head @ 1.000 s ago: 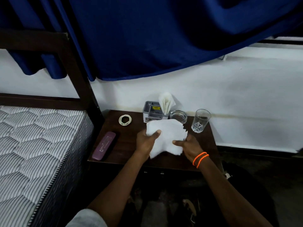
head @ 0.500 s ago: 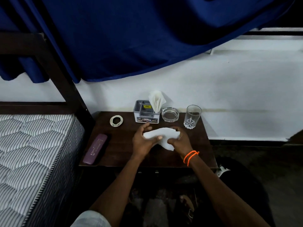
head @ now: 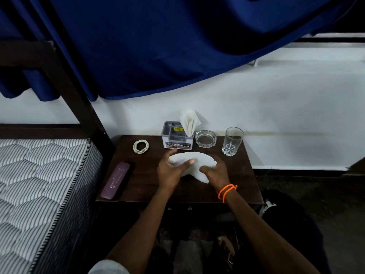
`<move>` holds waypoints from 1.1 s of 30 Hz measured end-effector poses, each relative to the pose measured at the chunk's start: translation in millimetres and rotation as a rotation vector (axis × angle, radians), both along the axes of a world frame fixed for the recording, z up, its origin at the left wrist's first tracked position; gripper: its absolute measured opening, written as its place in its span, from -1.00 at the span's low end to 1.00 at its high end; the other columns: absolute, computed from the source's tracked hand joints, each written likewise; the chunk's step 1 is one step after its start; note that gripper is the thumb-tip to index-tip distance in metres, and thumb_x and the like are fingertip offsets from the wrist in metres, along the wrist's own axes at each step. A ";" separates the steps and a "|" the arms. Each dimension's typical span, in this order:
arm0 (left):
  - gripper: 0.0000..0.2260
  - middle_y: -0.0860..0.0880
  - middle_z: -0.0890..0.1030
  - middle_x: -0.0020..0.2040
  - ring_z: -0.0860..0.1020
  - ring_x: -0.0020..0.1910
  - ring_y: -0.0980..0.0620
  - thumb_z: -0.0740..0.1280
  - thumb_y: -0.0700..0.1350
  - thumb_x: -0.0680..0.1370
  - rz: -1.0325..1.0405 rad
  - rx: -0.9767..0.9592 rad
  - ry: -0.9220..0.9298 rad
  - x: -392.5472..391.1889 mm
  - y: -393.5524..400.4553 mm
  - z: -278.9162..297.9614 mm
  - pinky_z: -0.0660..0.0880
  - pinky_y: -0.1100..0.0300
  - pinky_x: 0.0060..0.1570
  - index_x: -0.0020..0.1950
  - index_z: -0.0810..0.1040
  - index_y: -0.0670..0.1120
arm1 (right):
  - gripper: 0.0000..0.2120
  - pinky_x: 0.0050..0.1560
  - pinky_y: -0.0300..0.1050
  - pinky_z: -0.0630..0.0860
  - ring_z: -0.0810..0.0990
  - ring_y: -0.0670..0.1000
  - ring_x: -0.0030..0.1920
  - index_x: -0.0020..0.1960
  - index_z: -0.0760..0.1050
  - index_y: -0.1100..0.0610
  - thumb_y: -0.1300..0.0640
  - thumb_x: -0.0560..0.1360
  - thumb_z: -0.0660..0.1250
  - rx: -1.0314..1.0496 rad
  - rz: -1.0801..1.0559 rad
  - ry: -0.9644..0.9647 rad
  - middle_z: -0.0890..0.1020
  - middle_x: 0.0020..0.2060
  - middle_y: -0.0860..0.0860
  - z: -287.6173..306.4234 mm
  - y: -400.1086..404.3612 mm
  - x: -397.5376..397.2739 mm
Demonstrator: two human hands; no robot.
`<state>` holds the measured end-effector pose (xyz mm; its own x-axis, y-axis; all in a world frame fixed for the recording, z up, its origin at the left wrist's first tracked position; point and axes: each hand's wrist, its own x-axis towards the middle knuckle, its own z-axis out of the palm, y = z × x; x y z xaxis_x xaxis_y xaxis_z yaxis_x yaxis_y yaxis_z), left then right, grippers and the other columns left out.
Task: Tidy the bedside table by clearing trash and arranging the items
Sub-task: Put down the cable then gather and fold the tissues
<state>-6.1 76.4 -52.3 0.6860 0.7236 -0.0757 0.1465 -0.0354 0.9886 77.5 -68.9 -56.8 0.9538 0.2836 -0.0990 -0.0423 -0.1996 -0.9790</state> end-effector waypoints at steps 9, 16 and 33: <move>-0.82 0.13 0.71 -0.22 0.58 -0.23 0.33 0.50 0.09 0.52 0.144 -0.257 -0.110 5.5 -13.0 13.0 0.49 0.39 -0.15 -0.14 0.74 0.00 | -0.59 0.06 -0.22 0.54 0.64 -0.11 0.02 0.07 0.61 0.04 -0.13 0.33 0.56 0.121 0.033 -0.113 0.70 -0.03 -0.05 10.2 6.7 -10.5; -0.91 0.01 0.75 -0.18 0.60 -0.23 0.25 0.52 -0.06 0.51 0.169 -0.217 -0.111 9.4 -13.8 9.3 0.49 0.28 -0.14 -0.14 0.76 -0.05 | -0.80 0.10 -0.01 0.58 0.68 -0.06 -0.02 0.01 0.67 0.10 -0.02 0.53 0.42 0.194 -0.130 -0.032 0.74 -0.09 -0.03 12.5 17.1 -8.3; -0.82 -0.04 0.75 -0.22 0.66 -0.16 0.08 0.51 -0.02 0.52 0.139 -0.221 -0.162 6.3 -8.9 7.2 0.54 0.05 0.04 -0.24 0.76 -0.06 | -0.72 -0.10 -0.07 0.49 0.56 -0.12 -0.28 -0.28 0.64 0.18 0.04 0.53 0.41 0.200 -0.315 -0.076 0.66 -0.36 -0.02 15.0 24.7 -0.1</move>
<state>0.3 67.5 -45.1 0.5979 0.7895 -0.1388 -0.0256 0.1919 0.9811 77.4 -44.2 -41.8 0.9998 -0.0181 0.0028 0.0030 0.0068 -1.0000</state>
